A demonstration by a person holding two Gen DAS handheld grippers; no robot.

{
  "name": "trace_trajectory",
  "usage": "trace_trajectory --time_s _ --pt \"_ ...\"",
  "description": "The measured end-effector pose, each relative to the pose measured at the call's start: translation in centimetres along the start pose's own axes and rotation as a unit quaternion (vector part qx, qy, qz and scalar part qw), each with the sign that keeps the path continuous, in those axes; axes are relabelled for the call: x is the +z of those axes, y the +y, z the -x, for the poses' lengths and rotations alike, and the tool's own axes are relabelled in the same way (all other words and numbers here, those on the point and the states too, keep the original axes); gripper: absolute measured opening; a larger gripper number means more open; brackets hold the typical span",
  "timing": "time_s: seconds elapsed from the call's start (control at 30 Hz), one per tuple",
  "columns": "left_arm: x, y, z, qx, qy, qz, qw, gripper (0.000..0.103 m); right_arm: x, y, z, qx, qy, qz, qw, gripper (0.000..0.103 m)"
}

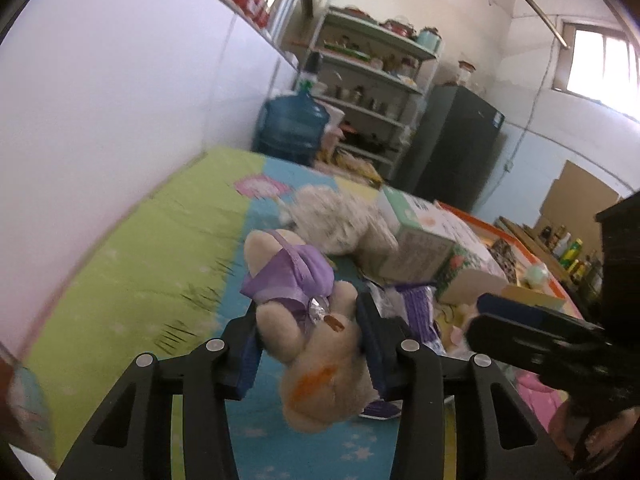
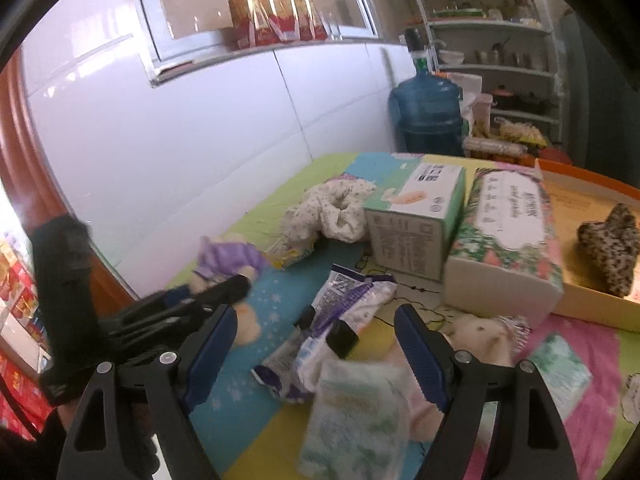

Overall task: Organize soft objects
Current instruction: 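Grasp the white-and-purple snack packet with the right gripper while the left holds the bear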

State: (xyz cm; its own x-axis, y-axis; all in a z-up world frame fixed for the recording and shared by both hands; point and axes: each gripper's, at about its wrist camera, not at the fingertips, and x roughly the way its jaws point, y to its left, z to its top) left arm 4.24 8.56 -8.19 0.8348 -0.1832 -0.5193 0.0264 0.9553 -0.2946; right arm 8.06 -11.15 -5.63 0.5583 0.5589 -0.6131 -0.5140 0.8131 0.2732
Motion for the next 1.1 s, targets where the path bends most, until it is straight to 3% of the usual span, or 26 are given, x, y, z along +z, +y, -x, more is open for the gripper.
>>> trace_trajectory --time_s 0.17,0.43,0.7,1.1 --pt "0.4 0.9 1.3 0.015 -0.018 -0.001 0.9997 0.045 1.0 -0.2 -2.9 -0.016 0.051 -0.022 0.998 0.076" --pt "-0.1 1.9 1.1 0.003 -0.017 0.008 0.9998 0.045 1.4 0.0 -5.9 -0.033 0.105 -0.026 0.994 0.057" --pt "-0.4 2.8 0.6 -0.004 -0.015 0.019 0.9997 0.045 0.7 0.5 -6.8 -0.034 0.106 -0.029 0.993 0.047" --pt "-0.7 3.1 0.7 -0.005 -0.018 0.024 0.9995 0.046 0.4 1.0 -4.5 -0.012 0.059 -0.025 0.998 0.035"
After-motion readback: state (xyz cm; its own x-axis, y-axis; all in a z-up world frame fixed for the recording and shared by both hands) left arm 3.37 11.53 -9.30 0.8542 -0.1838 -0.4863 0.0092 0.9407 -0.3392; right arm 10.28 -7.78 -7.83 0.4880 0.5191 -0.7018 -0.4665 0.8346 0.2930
